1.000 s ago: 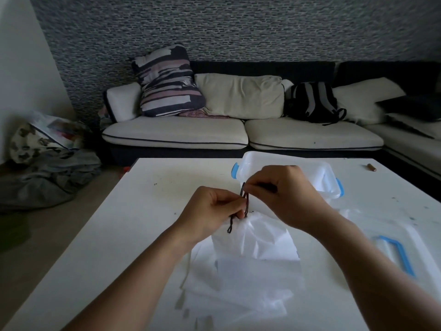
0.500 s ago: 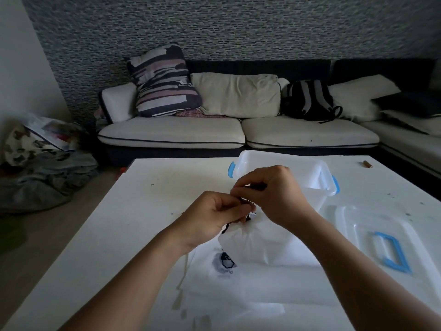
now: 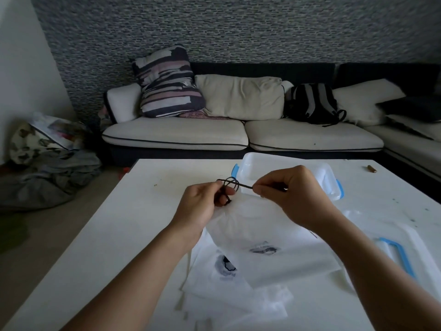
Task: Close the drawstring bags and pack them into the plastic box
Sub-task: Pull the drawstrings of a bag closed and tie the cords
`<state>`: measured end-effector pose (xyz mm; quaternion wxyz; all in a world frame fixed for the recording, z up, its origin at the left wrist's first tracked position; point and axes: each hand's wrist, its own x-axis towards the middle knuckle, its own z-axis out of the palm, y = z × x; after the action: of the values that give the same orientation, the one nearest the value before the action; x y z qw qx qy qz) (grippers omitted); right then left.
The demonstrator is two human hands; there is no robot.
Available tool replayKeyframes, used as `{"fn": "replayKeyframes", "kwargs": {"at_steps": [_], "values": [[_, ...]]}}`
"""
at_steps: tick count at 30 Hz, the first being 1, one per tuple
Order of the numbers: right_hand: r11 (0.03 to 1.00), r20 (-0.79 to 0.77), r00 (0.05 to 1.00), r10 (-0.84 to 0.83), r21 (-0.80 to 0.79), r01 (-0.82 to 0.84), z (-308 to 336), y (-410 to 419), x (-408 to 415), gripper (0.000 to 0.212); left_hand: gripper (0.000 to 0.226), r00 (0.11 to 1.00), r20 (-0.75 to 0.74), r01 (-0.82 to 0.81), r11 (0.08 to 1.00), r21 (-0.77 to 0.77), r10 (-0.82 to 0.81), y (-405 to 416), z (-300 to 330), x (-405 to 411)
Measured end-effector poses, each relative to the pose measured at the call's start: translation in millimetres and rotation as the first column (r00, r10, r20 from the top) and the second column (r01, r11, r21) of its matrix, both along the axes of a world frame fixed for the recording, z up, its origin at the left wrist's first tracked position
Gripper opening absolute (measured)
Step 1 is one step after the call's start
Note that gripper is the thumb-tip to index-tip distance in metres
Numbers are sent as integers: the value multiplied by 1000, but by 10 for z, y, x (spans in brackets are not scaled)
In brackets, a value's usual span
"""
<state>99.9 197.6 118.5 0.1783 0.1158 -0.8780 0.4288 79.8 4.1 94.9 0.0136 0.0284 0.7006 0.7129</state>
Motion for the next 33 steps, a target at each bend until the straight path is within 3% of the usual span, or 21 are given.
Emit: {"fn": "replayKeyframes", "kwargs": {"at_steps": [9,16,19,25,30,33], "values": [[999,-73,997,-35,2,35,-126,-246,14,12,45,997,-53,47,993,-108,-53,149,-40,117],[997,-165,984,-72,11,75,-167,-310,41,13,52,988,65,142,990,-21,-140,163,-49,81],[997,-177,983,-46,46,55,-166,-308,36,17,47,990,-7,137,988,-71,-138,168,-87,84],[992,-66,995,69,111,-62,-139,-256,37,18,39,993,63,103,995,8,-104,131,-90,68],[999,-72,997,-30,-20,29,-124,-210,39,6,35,996,42,79,996,52,-81,132,-80,54],[999,-49,998,-39,-19,38,-121,-192,32,7,36,994,22,103,993,66,-105,140,-85,42]]}}
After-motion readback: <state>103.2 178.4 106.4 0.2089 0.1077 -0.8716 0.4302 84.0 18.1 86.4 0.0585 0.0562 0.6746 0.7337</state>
